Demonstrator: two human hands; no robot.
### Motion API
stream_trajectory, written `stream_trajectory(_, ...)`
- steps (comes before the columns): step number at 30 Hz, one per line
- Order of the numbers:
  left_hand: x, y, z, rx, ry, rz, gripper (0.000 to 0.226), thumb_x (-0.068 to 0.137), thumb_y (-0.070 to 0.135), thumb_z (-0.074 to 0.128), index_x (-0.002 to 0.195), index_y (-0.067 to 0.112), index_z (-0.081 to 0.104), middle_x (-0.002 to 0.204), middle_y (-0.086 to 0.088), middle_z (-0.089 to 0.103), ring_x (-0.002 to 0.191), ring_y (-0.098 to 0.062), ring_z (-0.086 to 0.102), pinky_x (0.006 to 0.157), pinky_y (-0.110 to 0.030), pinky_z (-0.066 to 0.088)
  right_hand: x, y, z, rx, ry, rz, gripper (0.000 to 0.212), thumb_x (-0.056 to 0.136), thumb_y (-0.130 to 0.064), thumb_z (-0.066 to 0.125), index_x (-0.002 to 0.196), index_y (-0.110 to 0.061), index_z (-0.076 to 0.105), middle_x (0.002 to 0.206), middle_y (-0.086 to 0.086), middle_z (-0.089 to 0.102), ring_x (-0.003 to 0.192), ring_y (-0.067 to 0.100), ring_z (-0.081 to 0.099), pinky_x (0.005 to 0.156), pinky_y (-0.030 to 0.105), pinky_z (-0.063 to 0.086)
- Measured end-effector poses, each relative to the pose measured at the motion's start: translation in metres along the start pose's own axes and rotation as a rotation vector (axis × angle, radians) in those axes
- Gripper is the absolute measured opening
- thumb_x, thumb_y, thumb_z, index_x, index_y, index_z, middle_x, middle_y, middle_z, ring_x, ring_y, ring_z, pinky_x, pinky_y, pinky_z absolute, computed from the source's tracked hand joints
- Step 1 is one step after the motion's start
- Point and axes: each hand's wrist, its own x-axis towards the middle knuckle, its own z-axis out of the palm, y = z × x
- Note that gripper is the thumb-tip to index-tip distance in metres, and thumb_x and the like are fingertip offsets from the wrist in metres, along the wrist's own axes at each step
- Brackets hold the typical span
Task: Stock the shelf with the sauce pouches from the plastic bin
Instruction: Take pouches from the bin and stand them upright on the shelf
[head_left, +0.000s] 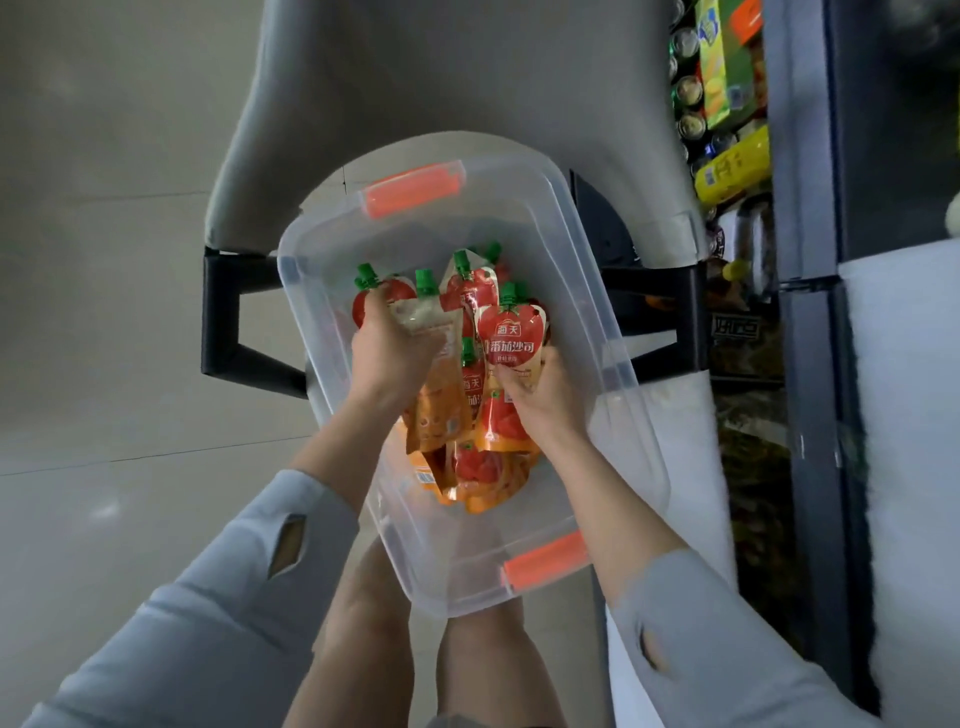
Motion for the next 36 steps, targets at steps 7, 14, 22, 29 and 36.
stream_trajectory(7, -0.024, -0.038, 0.033, 0.131, -0.206, -0.145, 0.038, 0.089, 0.019, 0.064, 0.121, 0.022, 0.044, 0.117, -0.004, 0.062, 0.108, -0.029, 0.062, 0.089, -0.051, 0.054, -0.003, -0.004, 0.004, -0.047, 0.142, -0.022, 0.03, 0.088, -0.033, 0.073, 0.104, -0.023, 0.049, 0.104, -0.007, 0.064, 0.097, 0.016, 0.064, 0.078, 0.03, 0.05)
stream_trajectory(14, -0.052, -0.022, 0.007, -0.209, -0.257, -0.095, 0.026, 0.097, 0.025, 0.055, 0.122, 0.022, 0.046, 0.109, -0.001, 0.064, 0.097, -0.018, 0.067, 0.076, -0.036, 0.058, -0.049, -0.002, -0.02, 0.151, 0.054, -0.163, 0.038, 0.088, -0.032, 0.072, 0.113, -0.028, 0.044, 0.115, -0.007, 0.064, 0.103, 0.013, 0.065, 0.086, 0.037, 0.056)
stream_trajectory(22, -0.115, 0.044, -0.039, -0.483, -0.425, -0.281, 0.018, 0.1, 0.032, 0.048, 0.115, 0.021, 0.049, 0.102, -0.012, 0.066, 0.088, -0.027, 0.068, 0.08, -0.049, 0.058, -0.14, -0.033, -0.084, 0.602, -0.038, -0.08, 0.035, 0.09, -0.027, 0.069, 0.118, -0.037, 0.051, 0.112, -0.008, 0.066, 0.098, 0.012, 0.069, 0.076, 0.03, 0.053)
stream_trajectory(29, -0.182, 0.097, -0.066, -0.318, -0.842, -0.181, 0.036, 0.09, 0.012, 0.064, 0.123, 0.005, 0.054, 0.116, -0.021, 0.067, 0.105, -0.039, 0.066, 0.089, -0.052, 0.054, -0.214, -0.041, -0.117, 0.669, 0.088, -0.123, 0.042, 0.084, -0.036, 0.074, 0.122, -0.035, 0.055, 0.115, -0.003, 0.07, 0.103, 0.016, 0.069, 0.095, 0.044, 0.055)
stream_trajectory(36, -0.249, 0.168, -0.064, -0.318, -0.9, 0.045, 0.031, 0.095, 0.024, 0.057, 0.118, 0.004, 0.056, 0.098, -0.02, 0.072, 0.085, -0.035, 0.071, 0.072, -0.045, 0.06, -0.293, -0.047, -0.181, 0.825, 0.413, -0.221, 0.038, 0.079, -0.038, 0.079, 0.112, -0.027, 0.064, 0.103, 0.0, 0.075, 0.093, 0.019, 0.074, 0.085, 0.045, 0.06)
